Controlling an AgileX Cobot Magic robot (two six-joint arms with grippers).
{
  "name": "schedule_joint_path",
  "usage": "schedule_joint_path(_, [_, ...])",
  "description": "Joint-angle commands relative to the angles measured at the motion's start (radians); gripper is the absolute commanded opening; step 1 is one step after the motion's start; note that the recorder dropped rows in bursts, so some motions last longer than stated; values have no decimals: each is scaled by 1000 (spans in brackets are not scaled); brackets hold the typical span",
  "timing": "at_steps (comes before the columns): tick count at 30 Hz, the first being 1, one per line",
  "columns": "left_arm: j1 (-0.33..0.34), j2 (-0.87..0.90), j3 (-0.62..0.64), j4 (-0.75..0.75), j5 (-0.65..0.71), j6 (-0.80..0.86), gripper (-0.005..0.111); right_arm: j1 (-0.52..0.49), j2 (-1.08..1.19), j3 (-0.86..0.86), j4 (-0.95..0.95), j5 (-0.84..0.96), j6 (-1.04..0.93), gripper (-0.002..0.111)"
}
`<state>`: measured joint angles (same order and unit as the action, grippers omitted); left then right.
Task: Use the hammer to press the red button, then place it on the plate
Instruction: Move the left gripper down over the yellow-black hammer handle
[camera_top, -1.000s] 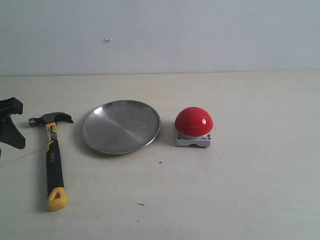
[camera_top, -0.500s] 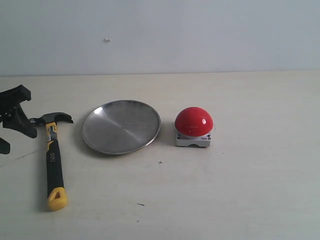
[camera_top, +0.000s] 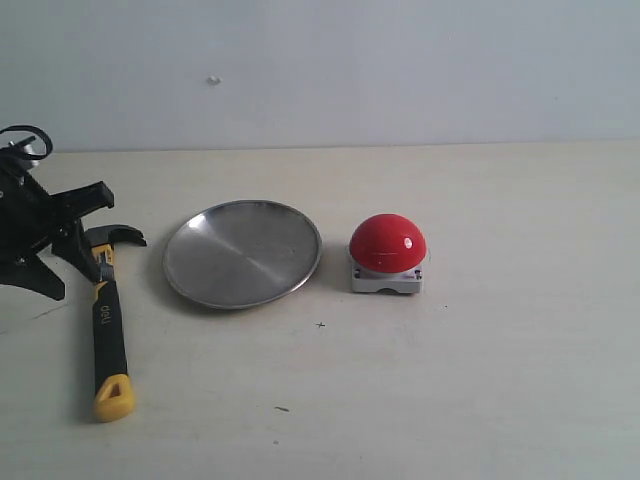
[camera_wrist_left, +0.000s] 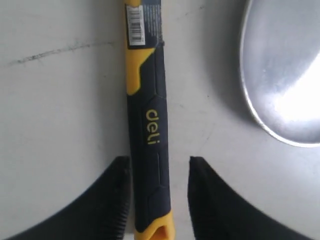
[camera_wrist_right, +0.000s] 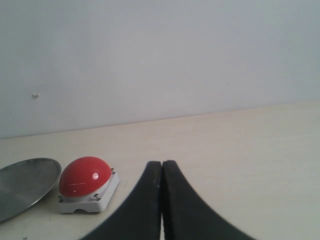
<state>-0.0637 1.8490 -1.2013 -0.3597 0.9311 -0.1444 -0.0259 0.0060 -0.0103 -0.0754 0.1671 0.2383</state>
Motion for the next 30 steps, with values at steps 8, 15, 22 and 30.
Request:
schedule_joint_path(8, [-6,37,-7,-33,28,130,3,-5,-6,4,-1,-4,-2,0])
schedule_joint_path(15, [-9,59,-108,-6,36,86,0,-5,-6,4,-1,-4,-2,0])
schedule_joint_path(22, [-76,217,-327,283,122,-156,0,-5,-6,4,-1,-4,-2,0])
schedule_joint_path(30, [-87,248,-354,61,-31,110,0,-5,-6,4,-1,-4,-2,0])
